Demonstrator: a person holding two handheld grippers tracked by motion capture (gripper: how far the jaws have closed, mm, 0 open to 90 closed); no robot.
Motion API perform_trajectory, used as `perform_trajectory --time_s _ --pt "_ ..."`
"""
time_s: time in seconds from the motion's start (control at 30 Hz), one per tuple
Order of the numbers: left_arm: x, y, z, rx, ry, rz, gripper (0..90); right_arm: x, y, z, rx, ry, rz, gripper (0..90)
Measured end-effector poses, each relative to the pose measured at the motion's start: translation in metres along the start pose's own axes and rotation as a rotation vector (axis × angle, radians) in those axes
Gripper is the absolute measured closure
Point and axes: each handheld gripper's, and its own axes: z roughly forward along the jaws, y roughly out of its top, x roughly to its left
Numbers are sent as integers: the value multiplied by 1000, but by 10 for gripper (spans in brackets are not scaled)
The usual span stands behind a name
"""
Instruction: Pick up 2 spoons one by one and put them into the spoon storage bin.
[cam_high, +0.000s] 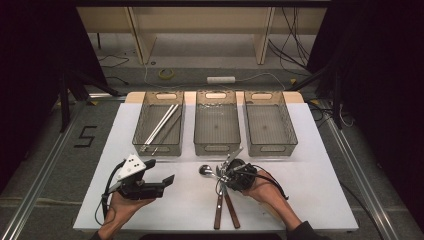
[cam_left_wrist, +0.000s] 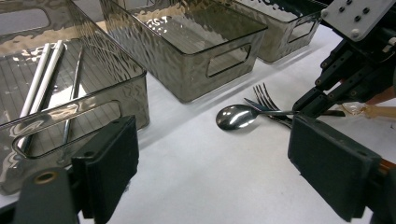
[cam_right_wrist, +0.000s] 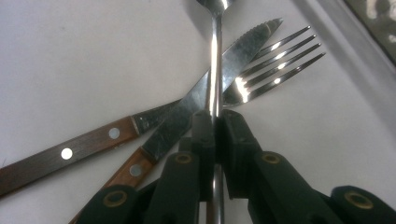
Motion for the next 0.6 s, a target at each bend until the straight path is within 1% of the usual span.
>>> perform_trajectory --time_s 0.03,0.07,0.13,0.23,0.3,0.33,0.37,0.4,0.6 --pt "0 0 0 0 1 0 159 0 0 -1 -2 -3 -3 849" --pt "0 0 0 0 2 0 159 0 1 -2 -12 -5 8 849" --pt "0 0 0 -3 3 -3 159 -1 1 -4 -24 -8 -3 850" --pt "0 0 0 -8 4 -2 159 -1 1 -8 -46 -12 -1 850" --pt "1 1 -1 -12 3 -6 159 -1 2 -12 -67 -5 5 851" --pt "1 1 -1 -14 4 -10 159 -2 3 -13 -80 -9 5 850" --pt "1 1 -1 -19 4 -16 159 -3 3 -15 -90 -3 0 851" --pt "1 1 -1 -20 3 -17 159 -2 4 -17 -96 0 8 851" --pt "2 1 -2 -22 7 -16 159 -5 10 -29 -136 11 12 851"
